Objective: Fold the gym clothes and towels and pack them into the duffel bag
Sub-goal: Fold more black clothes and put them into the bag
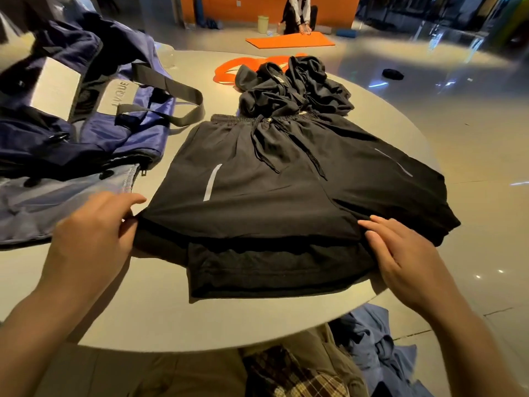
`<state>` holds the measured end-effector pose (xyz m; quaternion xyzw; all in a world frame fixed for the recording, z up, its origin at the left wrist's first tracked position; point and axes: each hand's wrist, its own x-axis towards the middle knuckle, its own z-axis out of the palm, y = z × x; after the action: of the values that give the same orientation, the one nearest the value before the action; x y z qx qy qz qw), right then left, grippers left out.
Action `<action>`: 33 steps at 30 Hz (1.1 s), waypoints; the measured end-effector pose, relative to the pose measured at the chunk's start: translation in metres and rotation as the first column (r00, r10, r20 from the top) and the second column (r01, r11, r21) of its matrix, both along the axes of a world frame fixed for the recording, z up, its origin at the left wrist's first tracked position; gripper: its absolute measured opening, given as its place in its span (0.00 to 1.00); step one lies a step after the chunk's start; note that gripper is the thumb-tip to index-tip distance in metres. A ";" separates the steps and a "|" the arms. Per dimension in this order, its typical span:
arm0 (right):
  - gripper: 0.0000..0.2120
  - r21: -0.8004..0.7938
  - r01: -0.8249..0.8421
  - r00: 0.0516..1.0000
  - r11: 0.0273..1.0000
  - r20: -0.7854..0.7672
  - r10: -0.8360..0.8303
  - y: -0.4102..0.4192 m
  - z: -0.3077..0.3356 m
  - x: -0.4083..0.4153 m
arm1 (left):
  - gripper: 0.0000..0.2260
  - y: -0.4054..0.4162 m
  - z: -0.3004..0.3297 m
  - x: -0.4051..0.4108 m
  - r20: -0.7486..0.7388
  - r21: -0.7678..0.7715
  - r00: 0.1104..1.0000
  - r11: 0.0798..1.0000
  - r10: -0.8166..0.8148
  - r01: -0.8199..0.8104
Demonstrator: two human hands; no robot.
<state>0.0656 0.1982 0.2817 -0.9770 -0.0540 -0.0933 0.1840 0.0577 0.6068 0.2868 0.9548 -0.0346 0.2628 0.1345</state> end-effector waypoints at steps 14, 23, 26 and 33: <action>0.27 -0.060 -0.217 0.938 0.974 -0.288 0.191 -0.009 0.008 0.046 | 0.21 -0.003 0.004 0.005 -0.081 0.098 0.978 0.976 -0.190 0.197; 0.18 0.358 -0.266 0.960 0.895 0.009 0.281 -0.015 0.017 -0.005 | 0.16 -0.063 0.006 -0.044 -0.266 -0.078 0.738 0.777 -0.621 0.625; 0.24 0.342 -0.268 0.955 0.901 -0.028 0.295 -0.012 0.007 -0.026 | 0.13 -0.063 0.002 -0.040 -0.256 -0.144 0.752 0.794 -0.607 0.591; 0.20 0.345 -0.228 0.973 0.911 0.037 0.230 -0.004 0.003 -0.030 | 0.06 -0.057 0.002 -0.046 0.016 -0.433 0.886 0.795 -0.464 0.424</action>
<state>0.0357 0.1940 0.2851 -0.9164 -0.1505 -0.0770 0.3629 0.0114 0.5498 0.2886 0.8782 -0.1933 0.1812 0.3982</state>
